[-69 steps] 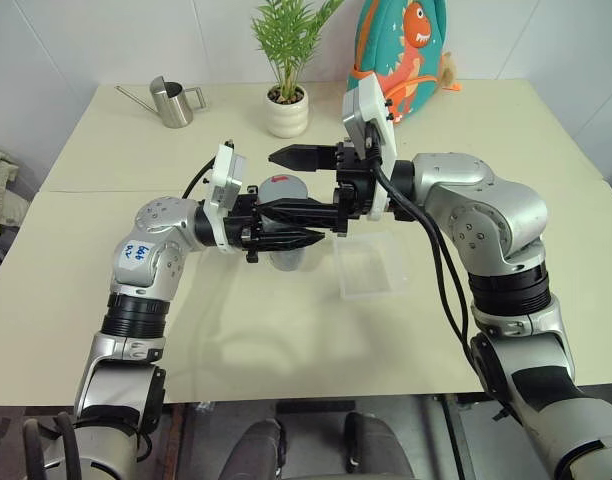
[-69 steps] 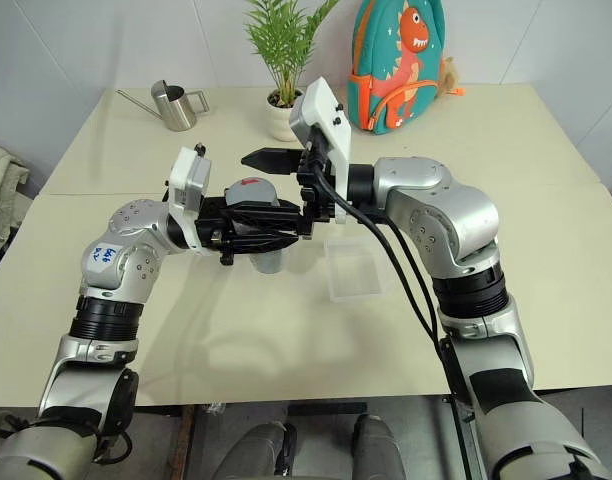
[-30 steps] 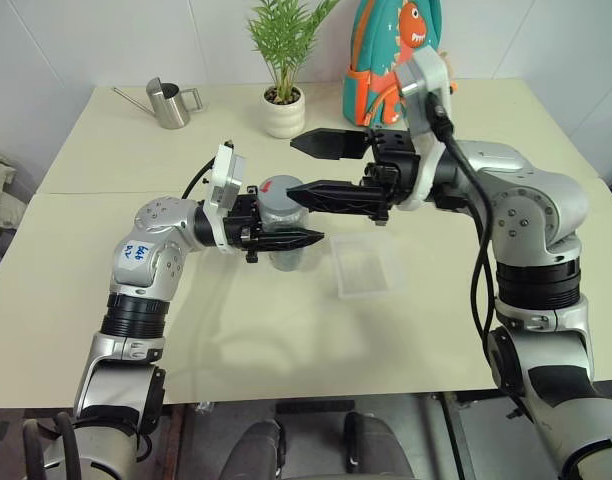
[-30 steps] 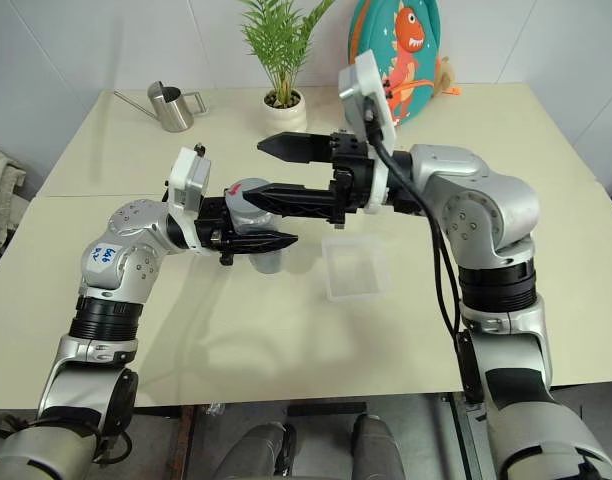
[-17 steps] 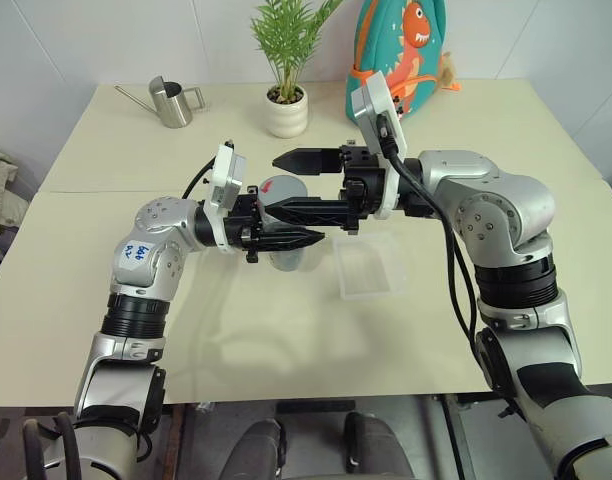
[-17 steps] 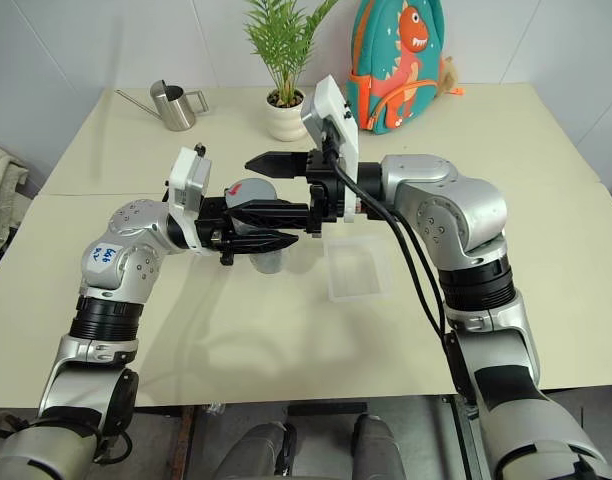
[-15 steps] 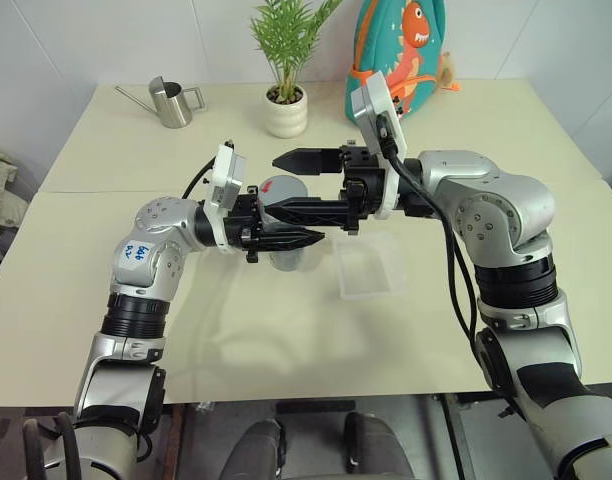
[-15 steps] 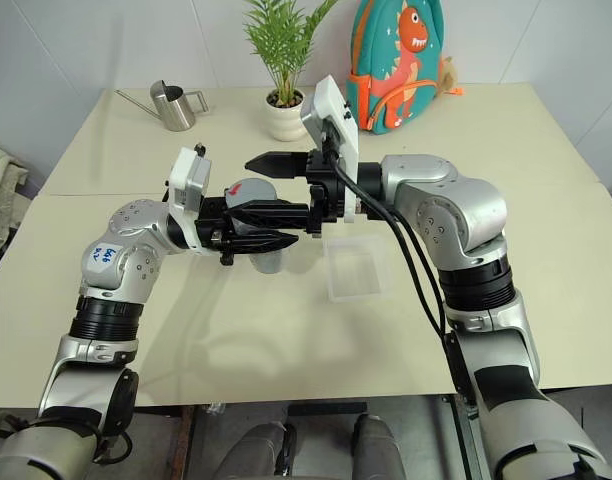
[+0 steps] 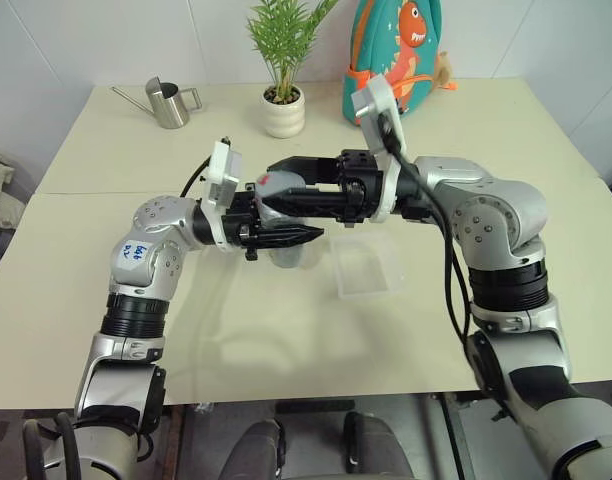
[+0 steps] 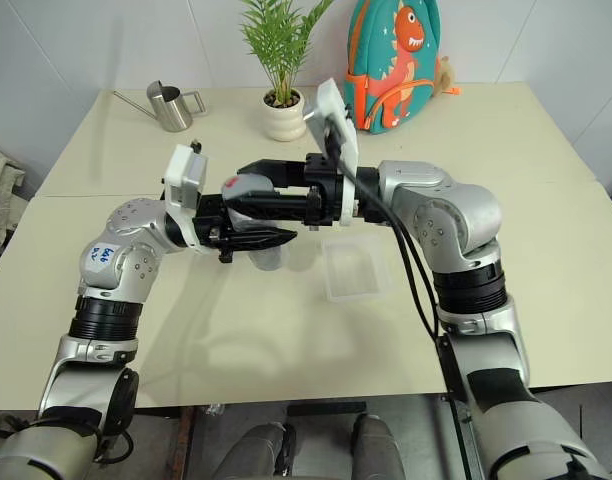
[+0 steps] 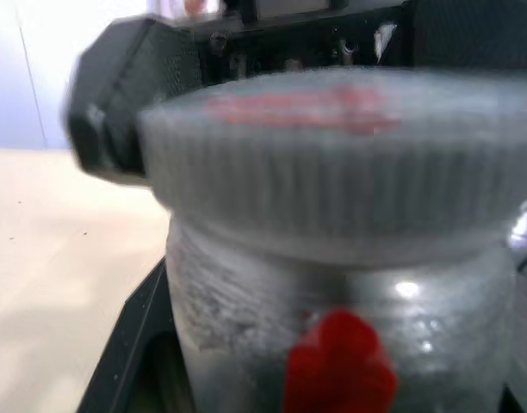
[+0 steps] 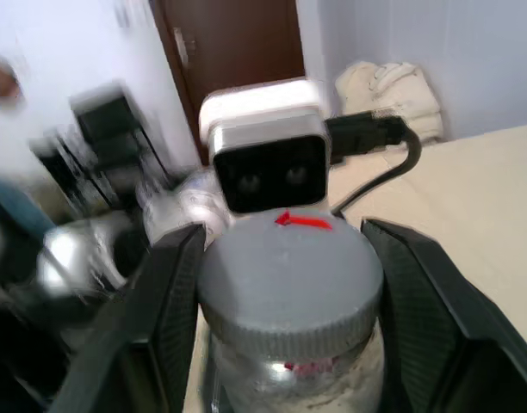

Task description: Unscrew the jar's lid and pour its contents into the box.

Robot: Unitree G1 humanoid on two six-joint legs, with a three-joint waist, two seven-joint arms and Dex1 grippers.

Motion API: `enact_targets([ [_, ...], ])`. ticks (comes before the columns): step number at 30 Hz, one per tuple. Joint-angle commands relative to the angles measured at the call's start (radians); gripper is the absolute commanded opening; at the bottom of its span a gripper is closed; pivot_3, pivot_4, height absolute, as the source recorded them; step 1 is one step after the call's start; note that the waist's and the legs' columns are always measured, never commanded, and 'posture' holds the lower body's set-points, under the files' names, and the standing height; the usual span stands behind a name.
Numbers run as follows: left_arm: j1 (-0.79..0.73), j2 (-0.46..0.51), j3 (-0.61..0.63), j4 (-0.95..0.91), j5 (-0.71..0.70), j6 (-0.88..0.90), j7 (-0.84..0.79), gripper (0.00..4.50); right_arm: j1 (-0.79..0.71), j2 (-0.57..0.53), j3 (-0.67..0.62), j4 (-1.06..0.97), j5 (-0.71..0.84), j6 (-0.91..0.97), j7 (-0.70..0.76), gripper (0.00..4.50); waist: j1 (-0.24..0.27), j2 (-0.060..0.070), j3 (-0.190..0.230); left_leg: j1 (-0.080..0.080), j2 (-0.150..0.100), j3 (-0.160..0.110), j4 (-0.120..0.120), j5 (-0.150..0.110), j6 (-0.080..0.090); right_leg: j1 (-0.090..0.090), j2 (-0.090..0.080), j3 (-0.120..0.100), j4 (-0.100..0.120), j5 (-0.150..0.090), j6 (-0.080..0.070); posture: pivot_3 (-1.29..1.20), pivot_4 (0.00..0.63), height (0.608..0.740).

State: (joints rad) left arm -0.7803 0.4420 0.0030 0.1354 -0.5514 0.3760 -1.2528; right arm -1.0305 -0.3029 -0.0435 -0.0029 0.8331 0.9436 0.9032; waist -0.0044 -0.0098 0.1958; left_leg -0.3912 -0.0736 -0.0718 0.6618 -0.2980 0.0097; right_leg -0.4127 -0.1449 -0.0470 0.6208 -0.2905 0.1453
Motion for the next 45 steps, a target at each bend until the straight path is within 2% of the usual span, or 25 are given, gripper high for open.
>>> enact_targets([
  [1, 0.012, 0.01, 0.007, -0.026, -0.006, -0.009, -0.005, 2.08, -0.06, -0.003, -0.173, -0.003, 0.154, 0.057, -0.1, 2.55, 0.002, 0.0, 0.0, 0.0, 0.0, 0.0, 0.0, 0.0, 0.0, 0.0, 0.0, 0.0, 0.0, 0.0, 0.0, 0.0, 0.15, 0.74],
  [5, 0.027, 0.017, 0.01, -0.035, -0.007, -0.011, -0.001, 2.08, 0.019, -0.129, -0.196, -0.013, 0.047, -0.018, -0.125, 2.55, 0.007, 0.0, 0.0, 0.0, -0.001, -0.001, 0.0, 0.0, 0.0, 0.001, -0.001, -0.001, -0.001, 0.0, 0.0, 0.0, 0.15, 0.74],
  [9, 0.035, 0.017, 0.024, -0.039, -0.016, -0.007, 0.014, 2.08, 0.245, -0.327, -0.173, 0.043, -0.221, -0.299, -0.096, 2.55, 0.02, 0.0, 0.0, -0.001, -0.002, 0.0, 0.0, -0.001, 0.002, 0.001, -0.001, 0.0, -0.002, 0.0, 0.0, 0.0, 0.15, 0.74],
  [11, 0.035, 0.019, 0.028, -0.032, -0.017, -0.005, 0.013, 2.08, 0.356, -0.374, -0.24, 0.127, -0.293, -0.43, -0.121, 2.55, 0.022, 0.0, 0.0, -0.001, -0.002, 0.003, -0.001, -0.002, 0.003, 0.001, -0.001, 0.0, -0.002, 0.001, 0.001, 0.0, 0.15, 0.74],
  [15, 0.026, 0.018, 0.032, -0.013, -0.016, -0.003, 0.012, 2.08, 0.49, -0.403, -0.302, 0.286, -0.402, -0.677, -0.149, 2.55, 0.018, 0.0, 0.0, 0.0, -0.001, 0.005, -0.001, -0.002, 0.003, 0.0, -0.001, 0.0, -0.003, 0.001, 0.001, 0.0, 0.15, 0.74],
  [21, -0.016, 0.007, 0.026, 0.028, -0.011, 0.003, 0.012, 2.08, 0.665, -0.351, -0.324, 0.42, -0.476, -0.856, -0.198, 2.55, 0.002, 0.0, 0.0, 0.003, 0.0, 0.007, 0.0, 0.0, 0.003, 0.004, 0.0, 0.0, -0.001, 0.001, 0.001, 0.0, 0.15, 0.74],
  [23, -0.029, 0.006, 0.023, 0.038, -0.009, 0.004, 0.007, 2.08, 0.714, -0.339, -0.33, 0.424, -0.461, -0.862, -0.176, 2.55, 0.002, 0.0, 0.0, 0.004, 0.0, 0.007, 0.0, 0.0, 0.003, 0.005, 0.0, 0.001, -0.001, 0.002, 0.001, 0.0, 0.15, 0.74],
  [25, -0.037, 0.005, 0.022, 0.044, -0.008, 0.004, 0.006, 2.08, 0.741, -0.333, -0.349, 0.404, -0.443, -0.848, -0.186, 3.3, 0.001, 0.0, 0.0, 0.004, 0.0, 0.007, 0.001, 0.001, 0.004, 0.005, 0.0, 0.002, -0.001, 0.002, 0.001, 0.0, 0.15, 0.74],
  [29, -0.055, -0.002, 0.015, 0.069, 0.014, -0.019, 0.014, 2.08, 0.79, -0.343, -0.38, 0.309, -0.394, -0.806, -0.178, 4.47, 0.003, 0.0, 0.0, 0.004, -0.001, 0.007, 0.001, 0.001, 0.004, 0.005, -0.001, 0.003, -0.001, 0.004, 0.002, 0.0, 0.15, 0.74],
  [34, -0.109, -0.015, -0.018, 0.155, 0.096, -0.072, 0.052, 2.08, 0.833, -0.418, -0.405, 0.07, -0.301, -0.673, -0.122, 4.47, 0.008, 0.0, 0.0, 0.004, -0.001, 0.007, 0.001, 0.001, 0.004, 0.004, -0.001, 0.003, -0.002, 0.004, 0.002, 0.0, 0.15, 0.74],
  [37, -0.171, -0.04, -0.046, 0.23, 0.162, -0.132, 0.083, 2.08, 0.872, -0.522, -0.407, -0.149, -0.184, -0.515, -0.042, 4.47, 0.018, 0.0, 0.0, 0.003, -0.001, 0.007, 0.001, 0.001, 0.004, 0.004, 0.0, 0.003, -0.003, 0.004, 0.002, 0.0, 0.15, 0.74],
  [41, -0.247, -0.072, -0.102, 0.341, 0.285, -0.253, 0.134, 2.08, 1.001, -0.645, -0.43, -0.359, -0.111, -0.389, 0.051, 4.47, 0.036, 0.0, 0.0, 0.002, 0.0, 0.006, 0.0, 0.001, 0.004, 0.005, 0.0, 0.001, -0.01, 0.004, 0.002, 0.0, 0.15, 0.74],
  [45, -0.324, -0.128, -0.175, 0.464, 0.463, -0.44, 0.291, 2.08, 1.109, -0.653, -0.461, -0.48, -0.122, -0.363, 0.031, 4.47, 0.053, -0.001, 0.001, 0.0, -0.001, 0.005, 0.001, 0.0, 0.006, 0.006, 0.0, 0.0, -0.01, 0.005, 0.004, 0.0, 0.15, 0.74],
])
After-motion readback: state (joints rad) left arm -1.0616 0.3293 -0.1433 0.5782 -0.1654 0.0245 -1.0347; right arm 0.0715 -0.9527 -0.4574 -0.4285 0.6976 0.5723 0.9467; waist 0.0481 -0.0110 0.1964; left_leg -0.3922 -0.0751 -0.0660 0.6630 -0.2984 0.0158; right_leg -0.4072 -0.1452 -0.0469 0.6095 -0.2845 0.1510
